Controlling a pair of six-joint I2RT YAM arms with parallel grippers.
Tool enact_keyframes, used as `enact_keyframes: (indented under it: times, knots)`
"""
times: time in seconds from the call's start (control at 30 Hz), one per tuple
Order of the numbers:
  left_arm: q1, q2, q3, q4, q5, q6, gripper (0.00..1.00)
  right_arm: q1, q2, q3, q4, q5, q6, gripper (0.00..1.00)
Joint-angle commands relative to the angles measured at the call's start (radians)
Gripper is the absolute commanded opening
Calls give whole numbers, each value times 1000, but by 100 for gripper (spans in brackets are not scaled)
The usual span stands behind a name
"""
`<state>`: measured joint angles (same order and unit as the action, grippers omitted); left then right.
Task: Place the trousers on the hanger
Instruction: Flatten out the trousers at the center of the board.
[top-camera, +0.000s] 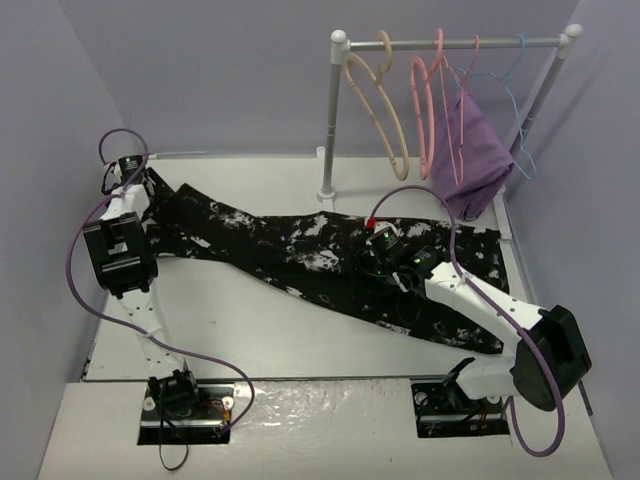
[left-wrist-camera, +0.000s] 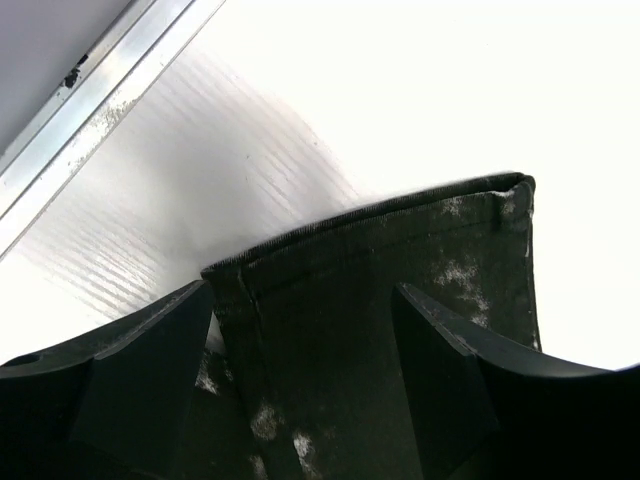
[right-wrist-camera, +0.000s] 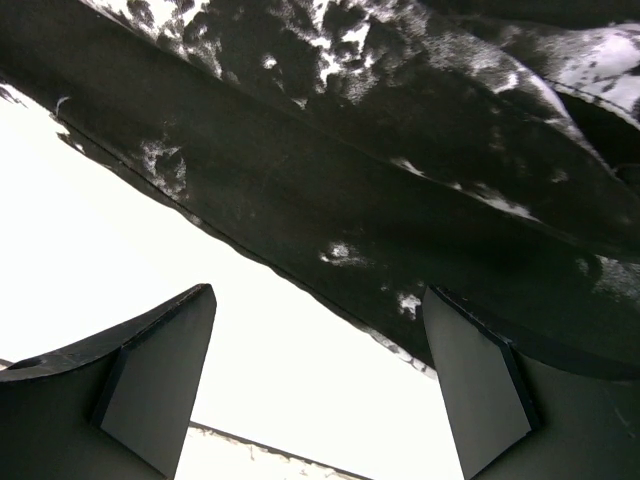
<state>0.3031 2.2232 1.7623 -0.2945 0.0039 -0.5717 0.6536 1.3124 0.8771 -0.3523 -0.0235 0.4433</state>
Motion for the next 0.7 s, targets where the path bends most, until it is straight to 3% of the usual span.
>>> enact_keyframes:
  times: [0.0, 0.27, 0.4, 0.47, 0.57, 0.67]
  knots:
    - [2, -11, 39, 44, -11, 56, 69, 16, 17, 1, 42, -14, 4, 82]
    - [-1, 2, 28, -35, -23, 22, 66, 26, 32, 6, 54, -6, 14, 82]
    - [-9, 6, 20, -44, -34, 31, 46, 28, 31, 1, 57, -4, 17, 82]
    - [-9, 25, 33, -53, -32, 39, 32, 30, 27, -3, 59, -6, 22, 82]
    - [-13, 66, 66, -72, -17, 52, 2, 31, 13, -11, 59, -5, 29, 82]
    - [-16, 69, 96, -74, -10, 67, 0, 32, 0, -21, 56, -4, 35, 82]
